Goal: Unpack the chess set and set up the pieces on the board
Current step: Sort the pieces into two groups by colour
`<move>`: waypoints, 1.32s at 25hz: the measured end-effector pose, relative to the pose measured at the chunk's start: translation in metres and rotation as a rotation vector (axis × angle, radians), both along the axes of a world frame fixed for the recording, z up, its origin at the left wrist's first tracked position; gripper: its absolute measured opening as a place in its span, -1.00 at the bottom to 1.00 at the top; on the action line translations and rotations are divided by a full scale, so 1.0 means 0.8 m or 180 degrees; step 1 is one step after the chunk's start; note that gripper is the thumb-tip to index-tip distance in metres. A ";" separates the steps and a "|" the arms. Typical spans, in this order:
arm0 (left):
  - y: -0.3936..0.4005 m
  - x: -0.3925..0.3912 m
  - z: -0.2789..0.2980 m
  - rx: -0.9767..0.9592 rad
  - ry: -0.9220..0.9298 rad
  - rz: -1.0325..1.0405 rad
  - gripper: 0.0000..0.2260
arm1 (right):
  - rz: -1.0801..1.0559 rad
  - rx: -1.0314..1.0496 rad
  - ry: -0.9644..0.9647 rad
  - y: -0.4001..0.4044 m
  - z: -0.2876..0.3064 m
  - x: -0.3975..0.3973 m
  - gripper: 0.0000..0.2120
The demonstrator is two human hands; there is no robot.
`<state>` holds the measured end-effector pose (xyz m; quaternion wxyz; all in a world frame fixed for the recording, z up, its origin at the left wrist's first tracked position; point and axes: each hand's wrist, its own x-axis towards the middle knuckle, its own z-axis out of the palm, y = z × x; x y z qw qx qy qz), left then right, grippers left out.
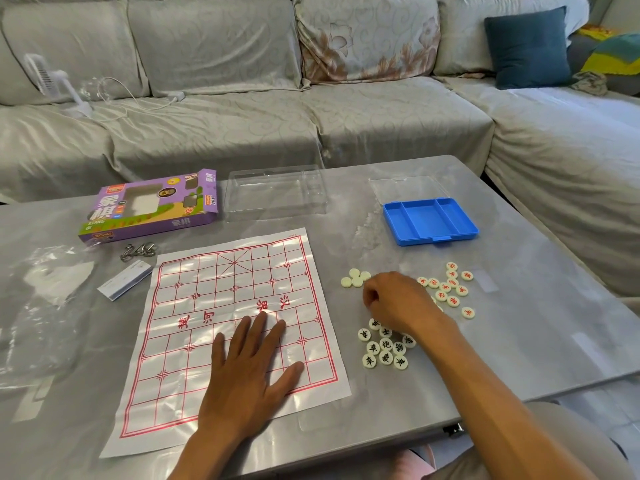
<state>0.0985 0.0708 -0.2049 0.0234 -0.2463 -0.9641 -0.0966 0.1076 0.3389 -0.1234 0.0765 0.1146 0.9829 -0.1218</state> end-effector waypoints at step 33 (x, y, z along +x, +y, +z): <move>0.000 0.001 0.001 -0.0025 -0.0038 0.0005 -0.30 | 0.0019 -0.0161 0.0650 0.020 -0.042 -0.010 -0.66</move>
